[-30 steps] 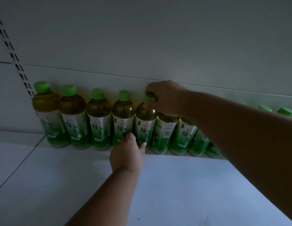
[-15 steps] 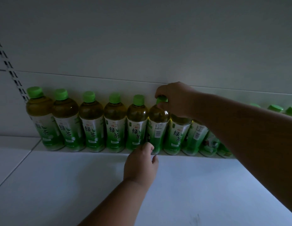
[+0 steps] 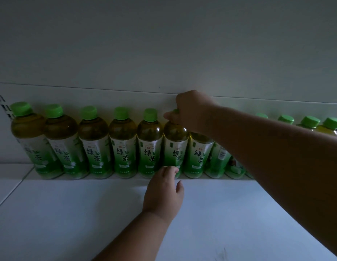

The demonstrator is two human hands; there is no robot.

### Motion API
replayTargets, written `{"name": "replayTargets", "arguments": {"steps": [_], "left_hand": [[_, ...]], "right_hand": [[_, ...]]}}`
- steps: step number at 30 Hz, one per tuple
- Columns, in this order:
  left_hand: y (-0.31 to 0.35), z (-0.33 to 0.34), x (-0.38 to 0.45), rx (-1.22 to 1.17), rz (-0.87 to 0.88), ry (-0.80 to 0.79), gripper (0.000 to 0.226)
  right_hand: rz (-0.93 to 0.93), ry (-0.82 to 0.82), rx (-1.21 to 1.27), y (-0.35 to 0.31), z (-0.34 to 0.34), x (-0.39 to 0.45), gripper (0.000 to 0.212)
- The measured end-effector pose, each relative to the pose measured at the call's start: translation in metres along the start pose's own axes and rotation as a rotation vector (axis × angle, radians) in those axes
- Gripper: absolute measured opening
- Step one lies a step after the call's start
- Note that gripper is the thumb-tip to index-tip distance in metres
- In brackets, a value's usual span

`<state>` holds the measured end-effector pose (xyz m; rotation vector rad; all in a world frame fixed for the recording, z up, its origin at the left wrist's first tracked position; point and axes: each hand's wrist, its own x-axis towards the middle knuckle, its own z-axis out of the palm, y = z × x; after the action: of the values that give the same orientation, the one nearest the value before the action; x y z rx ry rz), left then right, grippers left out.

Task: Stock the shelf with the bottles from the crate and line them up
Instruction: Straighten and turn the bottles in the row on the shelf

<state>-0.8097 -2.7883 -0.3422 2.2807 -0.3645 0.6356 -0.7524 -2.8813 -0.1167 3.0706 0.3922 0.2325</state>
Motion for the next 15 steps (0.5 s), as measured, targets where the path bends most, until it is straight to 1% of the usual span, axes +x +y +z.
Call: {"name": "replayTargets", "arguments": {"steps": [2,4,8,15], "left_hand": [[0.001,0.001,0.000,0.001,0.000,-0.012,0.028],[0.000,0.004,0.001,0.008,-0.017,-0.033,0.029],[-0.002,0.007,0.003,0.024,-0.035,-0.056,0.031],[0.001,0.006,0.007,0.031,-0.068,-0.048,0.029]], "right_hand": [[0.020,0.035,0.016,0.000,0.002,0.000,0.041],[-0.001,0.037,0.042,0.002,0.001,-0.001,0.038],[-0.136,-0.062,0.043,0.014,-0.004,-0.002,0.028],[-0.123,-0.034,0.067,0.012,0.002,0.001,0.025]]}}
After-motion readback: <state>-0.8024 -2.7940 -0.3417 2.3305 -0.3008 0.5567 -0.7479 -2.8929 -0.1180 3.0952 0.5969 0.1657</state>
